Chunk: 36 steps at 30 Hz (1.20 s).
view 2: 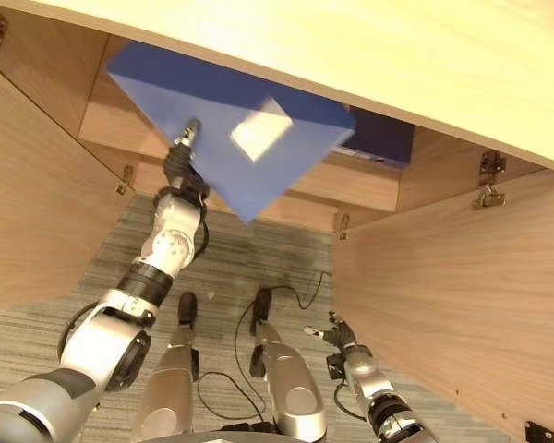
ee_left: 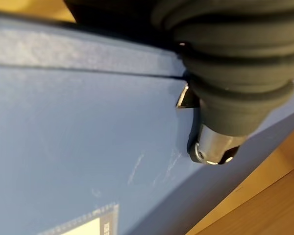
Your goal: Put the empty folder in the office cabinet
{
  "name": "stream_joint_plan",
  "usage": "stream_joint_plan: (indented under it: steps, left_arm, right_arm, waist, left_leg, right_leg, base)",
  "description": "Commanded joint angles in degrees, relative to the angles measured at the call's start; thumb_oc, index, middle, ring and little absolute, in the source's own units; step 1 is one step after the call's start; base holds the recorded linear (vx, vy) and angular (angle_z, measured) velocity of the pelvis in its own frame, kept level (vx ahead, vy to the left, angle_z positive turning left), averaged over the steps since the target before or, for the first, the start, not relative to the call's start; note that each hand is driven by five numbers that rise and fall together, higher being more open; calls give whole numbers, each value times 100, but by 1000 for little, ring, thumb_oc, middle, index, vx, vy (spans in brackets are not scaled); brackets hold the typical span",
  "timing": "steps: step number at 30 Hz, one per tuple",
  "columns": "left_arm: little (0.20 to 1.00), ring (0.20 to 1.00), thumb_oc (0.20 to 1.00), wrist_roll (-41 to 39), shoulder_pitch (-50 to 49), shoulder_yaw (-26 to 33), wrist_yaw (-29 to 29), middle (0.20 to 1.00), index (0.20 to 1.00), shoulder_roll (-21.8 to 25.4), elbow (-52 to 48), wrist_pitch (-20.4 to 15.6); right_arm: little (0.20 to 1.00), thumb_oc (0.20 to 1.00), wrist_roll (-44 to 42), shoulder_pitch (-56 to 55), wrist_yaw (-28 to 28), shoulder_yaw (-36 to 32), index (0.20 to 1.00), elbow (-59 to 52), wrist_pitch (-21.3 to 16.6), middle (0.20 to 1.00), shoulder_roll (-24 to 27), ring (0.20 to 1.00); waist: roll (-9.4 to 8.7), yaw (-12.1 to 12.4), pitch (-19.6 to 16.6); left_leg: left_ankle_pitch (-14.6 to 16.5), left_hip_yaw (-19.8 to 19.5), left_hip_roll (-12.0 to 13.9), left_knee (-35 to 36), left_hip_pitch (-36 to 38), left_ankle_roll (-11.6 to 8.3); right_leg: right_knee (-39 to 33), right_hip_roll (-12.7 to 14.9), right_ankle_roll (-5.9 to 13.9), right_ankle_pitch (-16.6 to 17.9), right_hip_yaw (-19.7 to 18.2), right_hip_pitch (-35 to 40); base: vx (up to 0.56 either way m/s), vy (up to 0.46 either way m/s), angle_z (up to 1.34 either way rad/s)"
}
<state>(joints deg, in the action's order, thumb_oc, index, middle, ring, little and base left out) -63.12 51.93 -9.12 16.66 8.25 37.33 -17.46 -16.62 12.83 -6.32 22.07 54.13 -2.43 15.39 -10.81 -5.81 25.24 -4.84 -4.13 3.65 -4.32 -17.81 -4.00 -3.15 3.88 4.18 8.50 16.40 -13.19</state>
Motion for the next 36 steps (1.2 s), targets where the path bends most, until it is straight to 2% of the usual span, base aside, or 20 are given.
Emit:
stream_joint_plan:
  steps: [1, 15, 17, 22, 26, 28, 32, 36]
  left_arm:
    - [200, 200, 200, -217, 738, 66, 107, 200, 200, 138, 108, -570]
    - [200, 200, 200, -750, 2370, 496, 423, 200, 200, 1227, 1458, -711]
    - [200, 200, 200, -774, 2575, 463, 459, 200, 200, 1417, 1591, -693]
    - [200, 200, 200, -835, 2989, 303, 474, 200, 200, 1693, 1847, -629]
    - [200, 200, 200, -911, 3182, 206, 486, 200, 200, 1759, 1908, -605]
    - [200, 200, 200, -946, 3398, 130, 531, 200, 200, 1778, 1898, -630]
    - [200, 200, 200, -981, 3502, 116, 590, 200, 200, 1842, 1976, -647]
    - [200, 200, 200, -932, 3495, 113, 609, 200, 200, 1828, 2048, -613]
  right_arm:
    - [1000, 1000, -237, -94, -117, 124, 1000, -193, -218, 1000, 55, 1000]
    - [1000, 1000, -703, -54, -47, 666, 1000, -954, -554, 1000, 131, 1000]
    - [1000, 1000, -735, -25, -47, 708, 1000, -1075, -596, 1000, 178, 1000]
    - [1000, 1000, -816, 115, -52, 818, 1000, -1375, -681, 1000, 262, 1000]
    - [1000, 1000, -724, 163, -29, 953, 1000, -1679, -702, 1000, 347, 1000]
    - [1000, 1000, -586, 226, -15, 1140, 1000, -2088, -776, 1000, 429, 1000]
    - [1000, 1000, -381, 239, -41, 1257, 1000, -2212, -793, 1000, 473, 1000]
    - [1000, 1000, -143, 202, -126, 1301, 1000, -2132, -799, 1000, 527, 1000]
  waist:
    - [67, 127, -239]
    - [-261, -51, -157]
    - [-262, -83, -178]
    - [-225, -117, -138]
    - [-170, -141, -108]
    - [-172, -184, -61]
    - [-170, -242, -85]
    - [-188, -326, -143]
  left_leg:
    - [321, 238, 457, -361, -278, -296]
    - [601, 145, 633, -1269, -1108, -390]
    - [855, 60, 679, -1504, -1242, -415]
    - [1054, -29, 735, -2002, -1695, -391]
    - [1147, -107, 760, -2280, -1966, -373]
    - [1283, -195, 798, -2652, -2311, -363]
    - [1357, -271, 861, -2863, -2641, -322]
    - [1276, -285, 888, -2579, -2570, -354]
  right_leg:
    - [1183, 235, 304, -1219, -342, -223]
    - [1810, 119, 322, -1393, -360, -916]
    - [2018, 62, 359, -1599, -414, -1041]
    - [2436, 30, 363, -1750, -348, -1429]
    - [2700, 23, 363, -1852, -296, -1669]
    - [3014, 7, 366, -1957, -254, -1982]
    - [3178, -75, 361, -1999, -217, -2279]
    - [2974, -139, 330, -1969, -212, -2228]
  base:
    - [-9, -17, -5]
    - [1, -21, -5]
    - [102, -38, -1]
    - [21, -7, 0]
    - [4, -6, 2]
    - [19, -28, 7]
    - [28, -39, 8]
    - [53, -66, 1]
